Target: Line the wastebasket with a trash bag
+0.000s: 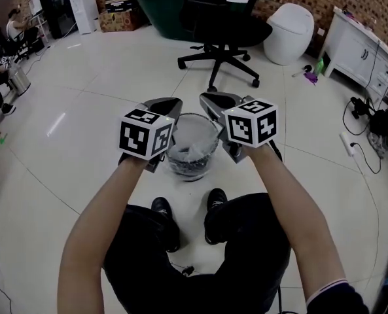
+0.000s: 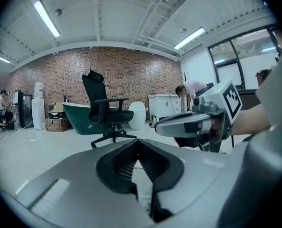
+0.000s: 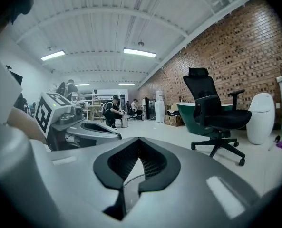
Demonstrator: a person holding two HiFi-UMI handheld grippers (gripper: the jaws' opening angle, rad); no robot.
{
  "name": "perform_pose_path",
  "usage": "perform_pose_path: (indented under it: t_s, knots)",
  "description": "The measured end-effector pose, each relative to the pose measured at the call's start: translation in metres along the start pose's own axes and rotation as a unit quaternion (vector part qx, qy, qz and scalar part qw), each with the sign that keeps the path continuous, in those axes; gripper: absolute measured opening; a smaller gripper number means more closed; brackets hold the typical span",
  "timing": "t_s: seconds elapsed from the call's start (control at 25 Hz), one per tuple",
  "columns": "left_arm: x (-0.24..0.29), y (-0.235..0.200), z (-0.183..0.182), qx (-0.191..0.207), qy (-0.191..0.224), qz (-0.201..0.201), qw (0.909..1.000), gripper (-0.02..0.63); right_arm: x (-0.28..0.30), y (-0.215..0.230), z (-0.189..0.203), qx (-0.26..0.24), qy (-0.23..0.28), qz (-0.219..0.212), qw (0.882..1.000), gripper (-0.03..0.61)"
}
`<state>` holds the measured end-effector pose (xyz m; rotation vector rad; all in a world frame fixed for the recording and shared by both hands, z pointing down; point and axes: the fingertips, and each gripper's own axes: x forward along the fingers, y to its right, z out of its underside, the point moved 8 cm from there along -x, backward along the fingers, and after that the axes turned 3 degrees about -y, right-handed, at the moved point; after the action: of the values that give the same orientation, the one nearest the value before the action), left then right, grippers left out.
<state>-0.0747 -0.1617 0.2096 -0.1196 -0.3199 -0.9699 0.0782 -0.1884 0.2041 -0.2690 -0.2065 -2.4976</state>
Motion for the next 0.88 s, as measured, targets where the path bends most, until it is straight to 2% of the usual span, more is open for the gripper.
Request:
perform_pose_path:
  t_s: [0.28, 0.48, 0.68, 0.88]
  knots:
    - [-0.018, 0.020, 0.013, 0.021, 0.061, 0.025, 0.9976, 0.011, -0.019, -0.024, 0.017, -0.050, 0.035, -0.032, 0.998, 0.002]
    - [-0.025, 0.026, 0.016, 0.019, 0.090, 0.036, 0.9951, 0.011, -0.026, -0.035, 0.015, -0.073, 0.045, -0.026, 0.996, 0.001]
    - [-0.027, 0.027, 0.014, 0.034, 0.096, 0.034, 0.9942, 0.011, -0.025, -0.038, 0.014, -0.085, 0.050, -0.025, 0.995, 0.000]
    - [-0.024, 0.027, 0.016, 0.021, 0.094, 0.038, 0.9947, 0.011, -0.026, -0.038, 0.012, -0.089, 0.053, -0.028, 0.994, 0.000]
